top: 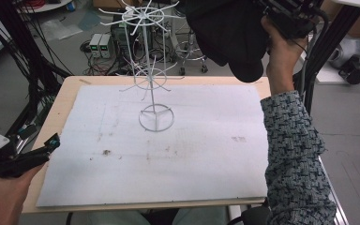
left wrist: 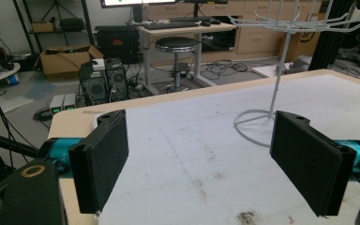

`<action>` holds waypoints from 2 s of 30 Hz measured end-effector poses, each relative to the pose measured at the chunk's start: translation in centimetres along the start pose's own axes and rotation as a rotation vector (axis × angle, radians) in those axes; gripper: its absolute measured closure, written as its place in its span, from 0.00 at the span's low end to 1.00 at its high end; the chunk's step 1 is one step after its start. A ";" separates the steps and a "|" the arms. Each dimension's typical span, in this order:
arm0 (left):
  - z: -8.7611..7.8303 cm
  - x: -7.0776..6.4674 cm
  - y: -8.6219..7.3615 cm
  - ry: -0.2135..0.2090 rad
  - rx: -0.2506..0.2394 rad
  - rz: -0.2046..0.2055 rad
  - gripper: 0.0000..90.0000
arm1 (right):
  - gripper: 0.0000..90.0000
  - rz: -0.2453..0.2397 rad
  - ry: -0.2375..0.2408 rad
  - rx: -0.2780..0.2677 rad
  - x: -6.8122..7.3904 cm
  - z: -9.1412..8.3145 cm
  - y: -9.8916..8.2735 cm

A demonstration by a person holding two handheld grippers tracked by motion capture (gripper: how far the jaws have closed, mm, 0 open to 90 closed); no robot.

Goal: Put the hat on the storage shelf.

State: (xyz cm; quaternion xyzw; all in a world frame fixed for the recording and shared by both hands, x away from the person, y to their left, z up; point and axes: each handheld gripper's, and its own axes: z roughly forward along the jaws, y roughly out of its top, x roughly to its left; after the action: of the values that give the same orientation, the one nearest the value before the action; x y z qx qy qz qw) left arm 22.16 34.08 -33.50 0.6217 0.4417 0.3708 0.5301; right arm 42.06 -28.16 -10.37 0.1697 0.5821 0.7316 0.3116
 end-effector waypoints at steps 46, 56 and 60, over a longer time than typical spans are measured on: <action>0.2 0.2 0.1 -0.001 -0.002 0.002 0.22 | 0.84 0.093 0.097 0.088 0.2 1.6 -4.3; 0.5 0.0 0.2 -0.010 -0.003 0.003 0.22 | 0.81 0.097 0.107 0.142 0.1 1.5 -4.6; 0.5 0.1 0.2 -0.011 -0.004 0.004 0.22 | 0.81 0.098 0.104 0.167 0.1 1.6 -4.8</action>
State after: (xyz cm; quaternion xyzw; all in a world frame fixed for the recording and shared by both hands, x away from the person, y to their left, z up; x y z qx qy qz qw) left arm 22.64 33.97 -33.37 0.6233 0.4367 0.3694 0.5332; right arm 44.19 -26.33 -14.56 0.1852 0.6475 0.7026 0.2298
